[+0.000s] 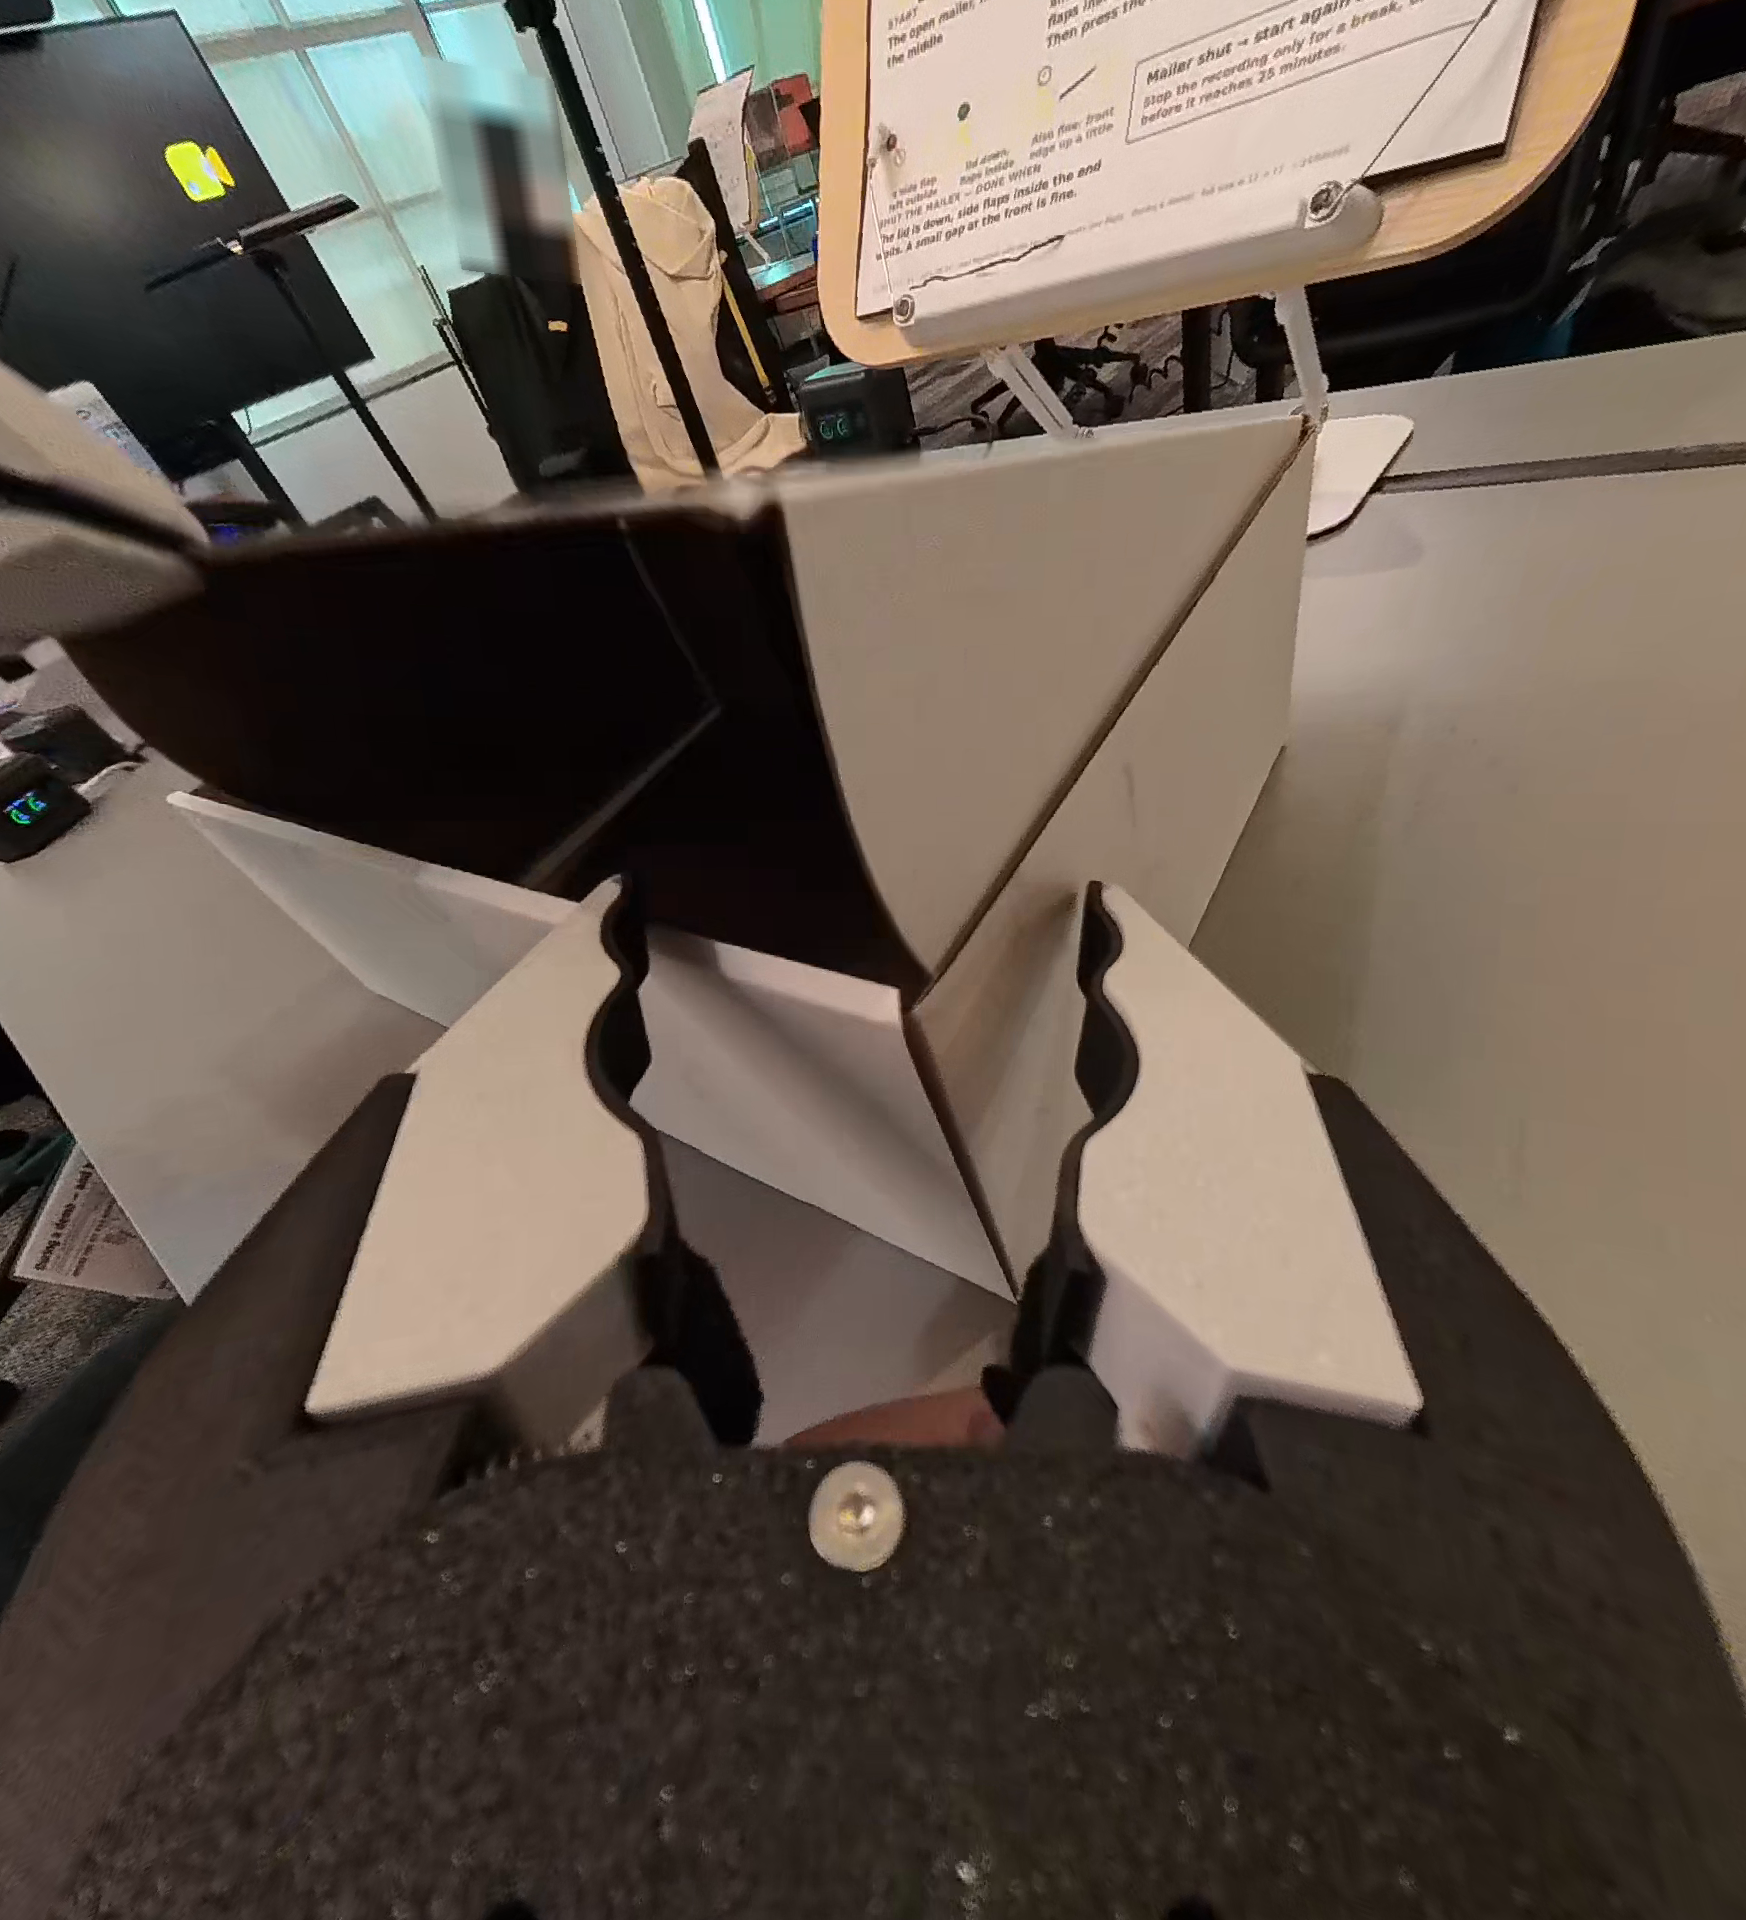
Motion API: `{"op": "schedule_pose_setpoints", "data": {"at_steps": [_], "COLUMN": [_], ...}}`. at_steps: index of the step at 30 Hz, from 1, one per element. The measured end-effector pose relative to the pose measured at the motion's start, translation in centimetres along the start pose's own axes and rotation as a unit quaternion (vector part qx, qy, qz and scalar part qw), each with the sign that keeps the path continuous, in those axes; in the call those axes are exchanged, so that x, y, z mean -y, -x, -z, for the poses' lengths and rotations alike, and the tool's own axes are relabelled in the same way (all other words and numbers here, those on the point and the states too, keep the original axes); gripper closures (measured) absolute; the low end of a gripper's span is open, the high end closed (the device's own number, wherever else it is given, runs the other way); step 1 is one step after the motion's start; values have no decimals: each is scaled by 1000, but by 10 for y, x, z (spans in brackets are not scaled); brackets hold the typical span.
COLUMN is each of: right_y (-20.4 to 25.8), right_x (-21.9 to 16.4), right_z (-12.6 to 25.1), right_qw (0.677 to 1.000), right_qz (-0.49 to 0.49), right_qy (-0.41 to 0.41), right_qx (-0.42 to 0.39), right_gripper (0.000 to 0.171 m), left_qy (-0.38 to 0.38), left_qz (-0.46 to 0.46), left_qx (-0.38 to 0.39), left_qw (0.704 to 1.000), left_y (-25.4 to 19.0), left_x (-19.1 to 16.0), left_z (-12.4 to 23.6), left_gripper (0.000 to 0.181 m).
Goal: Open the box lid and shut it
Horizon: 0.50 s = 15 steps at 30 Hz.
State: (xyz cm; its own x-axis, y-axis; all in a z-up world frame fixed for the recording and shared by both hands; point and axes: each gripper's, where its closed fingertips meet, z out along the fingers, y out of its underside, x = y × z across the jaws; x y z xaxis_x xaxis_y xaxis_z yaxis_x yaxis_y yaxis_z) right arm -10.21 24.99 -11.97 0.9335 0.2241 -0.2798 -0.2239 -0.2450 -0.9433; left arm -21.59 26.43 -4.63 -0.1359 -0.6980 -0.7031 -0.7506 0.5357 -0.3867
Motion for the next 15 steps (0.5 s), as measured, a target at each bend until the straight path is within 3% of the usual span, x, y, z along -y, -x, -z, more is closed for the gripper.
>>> {"op": "schedule_pose_setpoints", "data": {"at_steps": [1,10,13,15], "right_y": [0,6,-7,-16], "right_x": [0,39,37,43], "right_z": [0,14,11,13], "right_qw": [1000,992,984,973], "right_qz": [0,105,152,184], "right_qy": [0,-56,-35,-39], "right_qx": [1,-30,-87,-135], "right_gripper": [89,105,129,155], "left_qy": [0,14,21,21], "left_qz": [3,-7,-7,11], "left_qx": [3,1,4,10], "left_qw": [1000,1000,1000,1000], "left_y": [6,31,44,53], "left_x": [1,6,11,13], "left_z": [2,9,11,13], "left_gripper": [181,181,181,181]}}
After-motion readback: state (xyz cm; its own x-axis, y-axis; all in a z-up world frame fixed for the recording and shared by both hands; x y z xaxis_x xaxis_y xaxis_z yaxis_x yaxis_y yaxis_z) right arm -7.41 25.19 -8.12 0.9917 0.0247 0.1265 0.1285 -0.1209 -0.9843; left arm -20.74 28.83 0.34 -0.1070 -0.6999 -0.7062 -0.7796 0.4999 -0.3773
